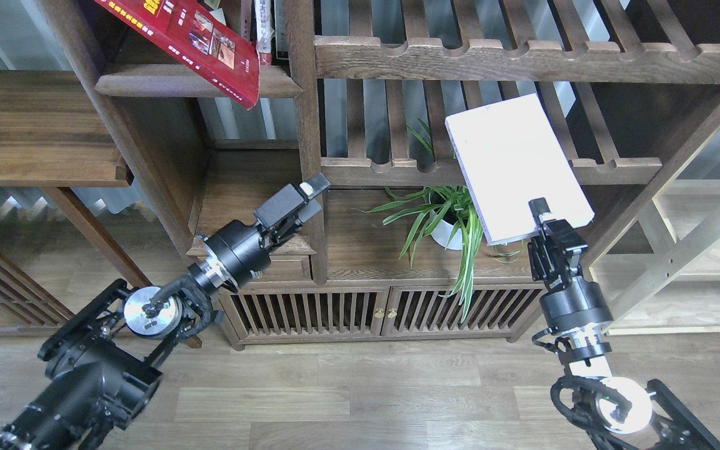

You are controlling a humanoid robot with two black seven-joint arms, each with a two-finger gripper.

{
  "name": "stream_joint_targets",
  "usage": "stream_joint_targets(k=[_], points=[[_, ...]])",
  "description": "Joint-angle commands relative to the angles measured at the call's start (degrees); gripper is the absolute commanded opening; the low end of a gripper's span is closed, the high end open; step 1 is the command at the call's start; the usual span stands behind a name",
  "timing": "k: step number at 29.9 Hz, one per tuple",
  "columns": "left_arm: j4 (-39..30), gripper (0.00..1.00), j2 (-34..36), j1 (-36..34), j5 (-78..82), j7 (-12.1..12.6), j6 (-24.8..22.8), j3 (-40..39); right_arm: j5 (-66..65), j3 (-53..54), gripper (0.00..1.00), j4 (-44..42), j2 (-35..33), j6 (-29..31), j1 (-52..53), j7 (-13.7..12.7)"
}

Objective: Organize books on shelf
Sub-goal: 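Pull the white book off the top shelf with the right gripper, then lower the white book toward the left gripper and grasp it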

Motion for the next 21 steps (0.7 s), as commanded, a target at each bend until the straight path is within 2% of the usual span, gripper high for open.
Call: stream_joint_targets(k=[1,10,13,21], points=[[-0.55,0.99,0.05,0.58,0.06,-0.09,0.0,0.32,-0.07,-2.91,0.04,0.09,0.61,0.02,0.17,0.03],[-1.34,0.99,-0.04,2.42,-0.12,-0.35,0.0,0.49,-1.73,-7.4,0.05,0.09,5.17,0.02,0.34,-0.06],[-3.54,0.99,-0.13,4.18,-1.17,-0.35,0.0,0.58,-1.82,-9.16,0.05,0.09,5.44,0.02,1.13,-0.06],[-3.8,0.99,-0.66,4.53,-4.95,-0.18,0.0,1.9,-1.91,-13.29,0.05,0.09,5.62,0.02,0.96,0.03]])
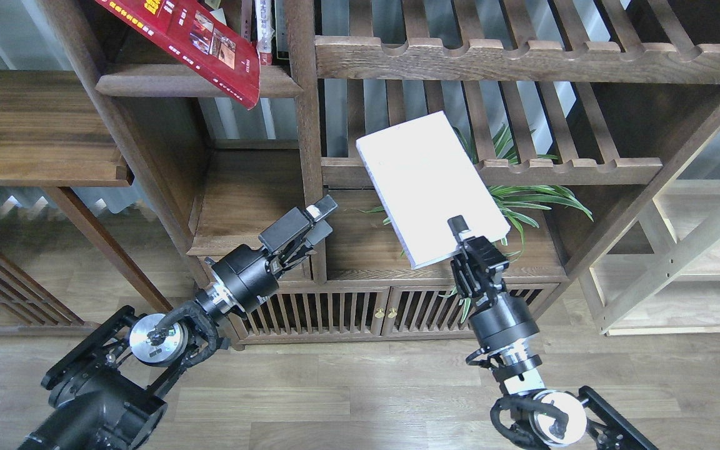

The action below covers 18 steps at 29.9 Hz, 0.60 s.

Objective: Organize books on shelf
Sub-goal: 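Lower the white book toward the left gripper and grasp it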

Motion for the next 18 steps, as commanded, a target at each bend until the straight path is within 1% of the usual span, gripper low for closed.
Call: stream_joint_targets(k=[1,11,16,18], points=[[-0.03,0.99,-0.04,0.28,-1.37,0.02,0.0,0.48,-0.06,-1.79,0.05,0.0,-0.08,0.01,-0.16,0.08],[0.93,0.98,0.22,0.46,-2.43,0.02,0.0,2.59,-0.24,-5.75,0.05,0.26,0.18,0.01,-0.07,0.08],[0.76,0.91,0.04,2.56,-2.43,-0.07,0.0,2.68,-0.33,-7.33,0.05,0.26,-0.26,0.01,-0.16,0.08],[0.67,0.91,0.04,2.65,-2.43,0.01,0.0,2.76,-0.5,-7.59,0.05,0.26,-0.26,0.01,-0.16,0.08]])
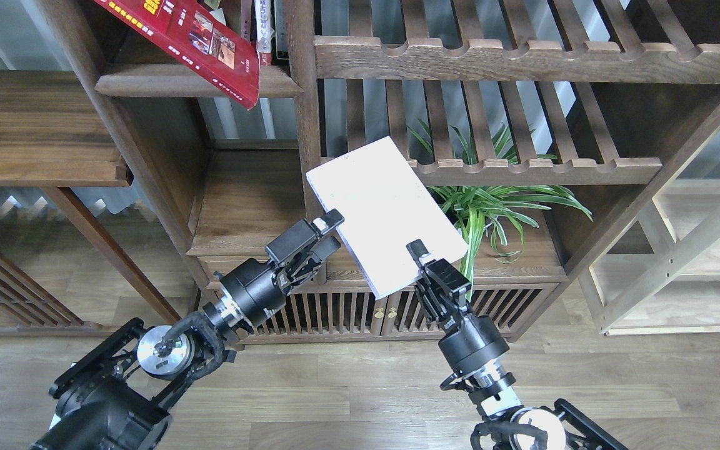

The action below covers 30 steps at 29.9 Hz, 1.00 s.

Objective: Organize books on shelf
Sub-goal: 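Lower the white book toward the left gripper and grasp it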

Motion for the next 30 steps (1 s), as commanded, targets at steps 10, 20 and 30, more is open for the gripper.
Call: stream_joint_targets(k=[10,20,30], points=[[-0.48,0.7,0.23,0.21,0.08,0.18,0.0,1.67,-0.33,-1.48,0.05,-0.02,-0.33,0.0,-0.11,0.0],[-0.39,0.45,0.31,0.03,-0.01,0.18,0.0,1.67,-0.33,-1.48,0.05,-0.02,-0.94,0.0,-0.9,0.0],[-0.48,0.27,0.4,-0.06,-0.01,0.27,0.0,1.76,-1.65,-1.57,0.05,0.07,-1.12,0.0,-2.04,0.0]])
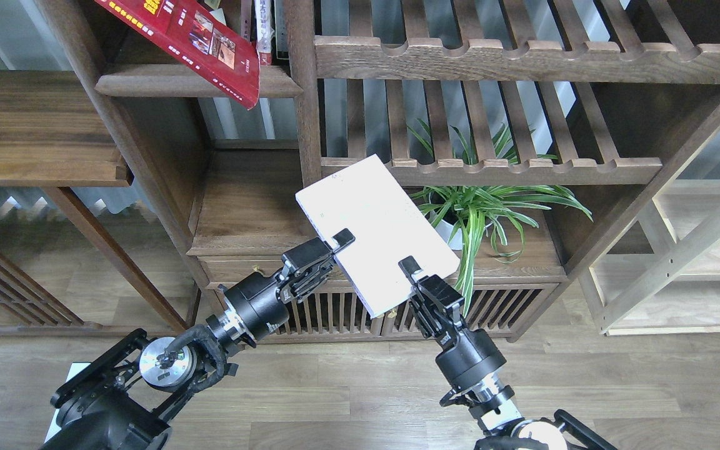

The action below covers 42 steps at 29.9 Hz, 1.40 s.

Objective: Organize books on shelf
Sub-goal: 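Lower the white book toward the left gripper and grasp it, then hold the white book with the left gripper and release the right gripper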

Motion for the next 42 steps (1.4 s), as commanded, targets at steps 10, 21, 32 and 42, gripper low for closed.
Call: stream_joint_targets(k=[10,21,32,42], points=[[-0.41,0.19,0.35,0.26,0.12,1.49,0.0,0.85,-1.3,-0.09,0.05,0.06,0.16,-0.03,-0.97,-0.02],[-0.23,0.05,0.61,0.35,0.65,1.58,0.0,1.12,-1.65,-0.09,0.05,0.06,0.42,-0.03,-0.97,-0.02],[-0.32,0.02,0.52,2.1,8.29,1.67,0.0,-2.13,-1.66,0.87,0.1,-0.2,0.16,-0.03,-1.14,0.07],[-0.76,0.0,-1.32,5.97,17.25,0.97,0.0,-10.39,-1.66,0.96,0.23,-0.47,0.25,-0.03,-1.23,0.24]])
